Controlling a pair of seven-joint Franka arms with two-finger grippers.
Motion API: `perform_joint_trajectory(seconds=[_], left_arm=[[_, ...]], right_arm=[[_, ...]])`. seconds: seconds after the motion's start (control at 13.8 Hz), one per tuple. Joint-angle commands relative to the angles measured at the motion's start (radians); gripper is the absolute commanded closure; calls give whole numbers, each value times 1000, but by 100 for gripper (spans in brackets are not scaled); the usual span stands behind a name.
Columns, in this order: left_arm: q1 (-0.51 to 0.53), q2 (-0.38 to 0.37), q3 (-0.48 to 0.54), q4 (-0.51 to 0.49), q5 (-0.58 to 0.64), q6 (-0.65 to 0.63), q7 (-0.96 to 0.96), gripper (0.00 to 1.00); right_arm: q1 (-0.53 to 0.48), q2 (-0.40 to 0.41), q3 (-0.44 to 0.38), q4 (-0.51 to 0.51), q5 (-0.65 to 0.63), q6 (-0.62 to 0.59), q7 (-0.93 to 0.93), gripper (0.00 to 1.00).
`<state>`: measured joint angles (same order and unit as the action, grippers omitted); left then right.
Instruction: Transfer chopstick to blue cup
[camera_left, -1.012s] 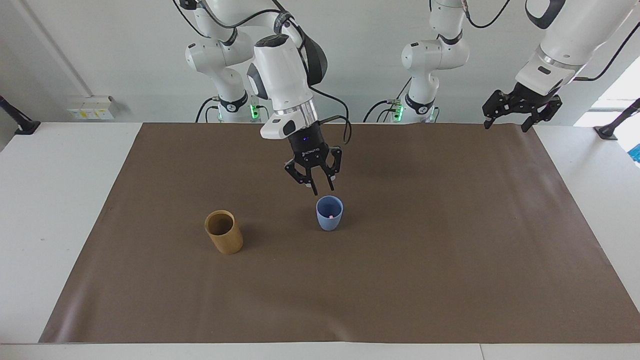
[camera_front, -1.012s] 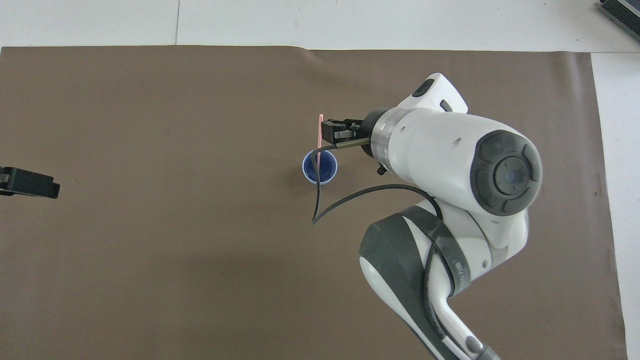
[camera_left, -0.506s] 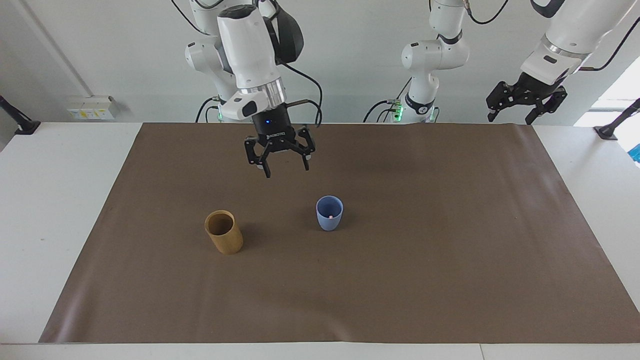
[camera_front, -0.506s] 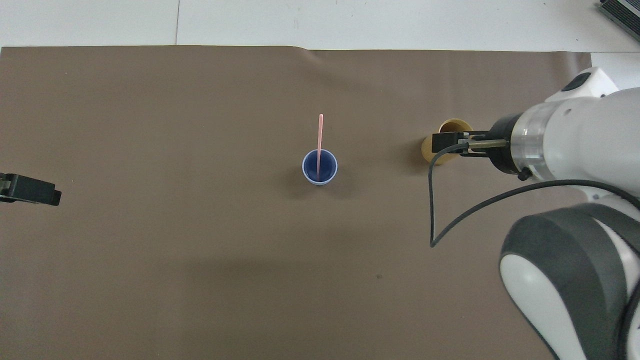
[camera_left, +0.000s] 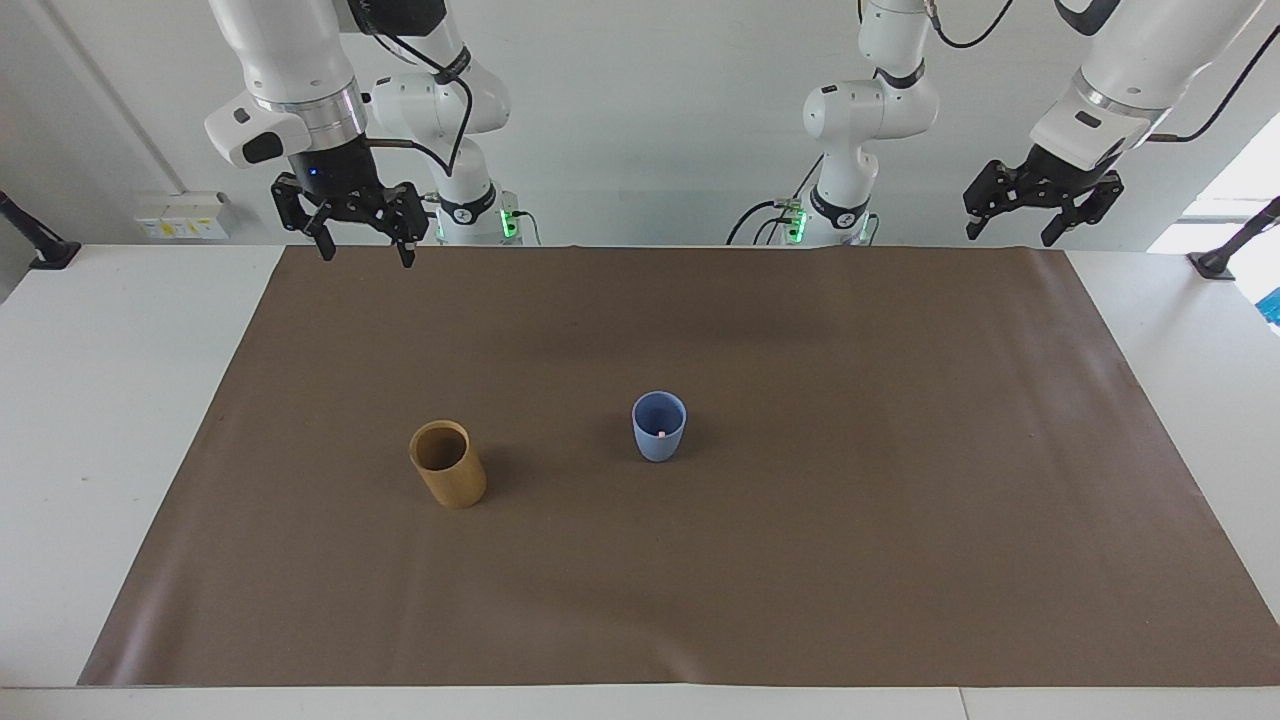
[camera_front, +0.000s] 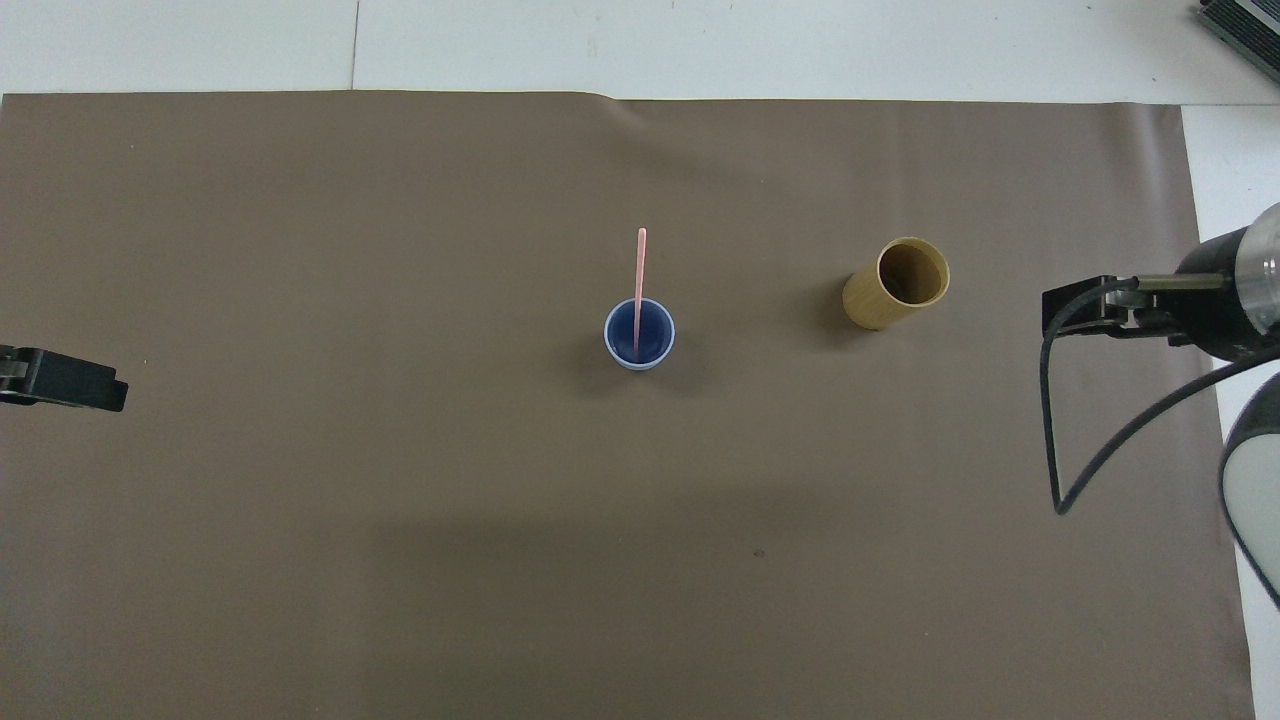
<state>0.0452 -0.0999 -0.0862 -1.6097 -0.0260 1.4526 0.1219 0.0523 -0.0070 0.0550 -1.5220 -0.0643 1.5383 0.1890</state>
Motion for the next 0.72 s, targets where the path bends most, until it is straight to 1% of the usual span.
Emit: perform_joint_trajectory(seconds=[0.0,0.07,0.14,0.22,0.36,0.43,0.51,0.58,0.65], left_arm=[[-1,-3,2,11,-25,9,-7,0],[-1,-3,2,11,-26,20,-7,0],[-2,-3,2,11,-26,22,-7,0],[-2,-3,2,11,-26,22,-7,0],[-1,-3,2,11,-26,15,-7,0],[-1,-6,2,8,-26,12,-7,0],[-2,-6,2,8,-25,8,-5,0],[1,-4,2,10,-25,12,-5,0],[8,-6,5,10,-25,11,-5,0]], right_arm=[[-25,71,11,109,13,-75,-29,0],[-26,61,9,105,32,-75,-30,0],[-41,44,11,76,34,-85,-28,0],[-58,30,11,53,61,-83,-36,0],[-83,22,9,37,109,-69,-51,0],[-80,19,11,28,107,-50,-51,0],[-78,3,11,-4,103,-28,-49,0],[-77,-25,11,-54,98,23,-51,0],[-77,-37,11,-78,98,45,-51,0]])
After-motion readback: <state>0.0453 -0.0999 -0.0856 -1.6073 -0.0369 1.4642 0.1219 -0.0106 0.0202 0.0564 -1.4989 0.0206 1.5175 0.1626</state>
